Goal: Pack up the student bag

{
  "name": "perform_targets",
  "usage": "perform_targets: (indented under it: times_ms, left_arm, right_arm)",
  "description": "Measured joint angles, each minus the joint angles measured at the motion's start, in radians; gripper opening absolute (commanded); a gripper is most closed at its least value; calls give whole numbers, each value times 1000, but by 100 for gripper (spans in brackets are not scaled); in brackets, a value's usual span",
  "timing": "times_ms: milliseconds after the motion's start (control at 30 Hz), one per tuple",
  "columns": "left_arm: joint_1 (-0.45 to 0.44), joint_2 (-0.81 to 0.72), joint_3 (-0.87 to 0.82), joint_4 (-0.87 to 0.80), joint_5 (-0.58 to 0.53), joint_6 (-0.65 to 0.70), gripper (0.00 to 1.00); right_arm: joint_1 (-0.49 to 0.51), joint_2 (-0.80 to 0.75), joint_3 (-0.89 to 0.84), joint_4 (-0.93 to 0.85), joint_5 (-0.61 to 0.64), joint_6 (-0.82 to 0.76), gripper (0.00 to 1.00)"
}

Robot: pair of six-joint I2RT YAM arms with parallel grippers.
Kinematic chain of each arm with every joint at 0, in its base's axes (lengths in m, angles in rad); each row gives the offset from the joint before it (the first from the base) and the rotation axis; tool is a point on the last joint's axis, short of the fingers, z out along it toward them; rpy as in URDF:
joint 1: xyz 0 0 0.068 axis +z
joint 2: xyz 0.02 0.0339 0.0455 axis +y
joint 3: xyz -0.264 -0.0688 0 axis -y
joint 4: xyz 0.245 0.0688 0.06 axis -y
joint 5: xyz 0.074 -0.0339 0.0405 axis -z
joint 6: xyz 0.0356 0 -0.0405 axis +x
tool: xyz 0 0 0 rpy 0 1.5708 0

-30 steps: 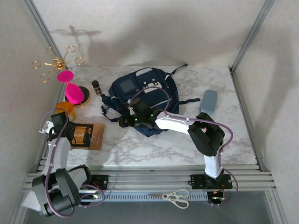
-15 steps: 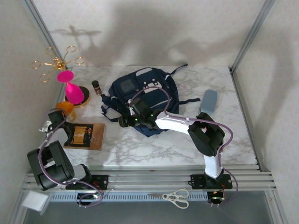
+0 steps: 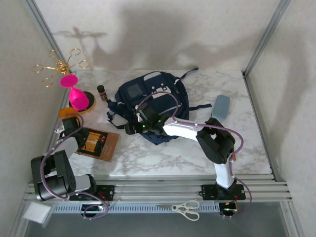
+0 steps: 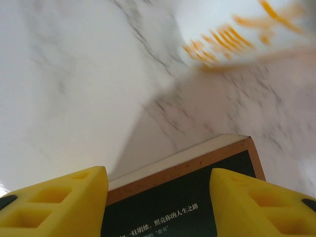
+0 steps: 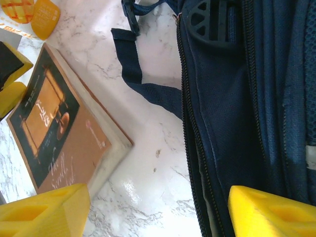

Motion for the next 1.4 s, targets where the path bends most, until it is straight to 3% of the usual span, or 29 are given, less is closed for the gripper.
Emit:
perform_targets:
  times_ms: [133,367,567,733,1033,1233,1400]
  left_arm:
    - [-78,-23,-27,23,14,1,55]
    - [-129,-58,-69,61,31,13,55]
    - [-183,-59,-82,102,68,3,55]
    - [-196,-59,-86,113,74,0,55]
    - [-200,-66,-101,137,70,0,54]
    - [-212,-66,-108,150,66,-1,54]
    - [-221,-66,-108,153,66,-4,54]
  right_arm:
    - [0,27,36,-8,-17,4,78]
    - [9,158,174,-59,-49,16,80]
    - [25,243,299,-115,-49,13,76]
    - [48,240,309,-151,6,4,77]
    - [138,90,218,-259,110,23,73]
    - [164,176,261,-307,98,22,78]
    - [160,259,332,-346,86,5,74]
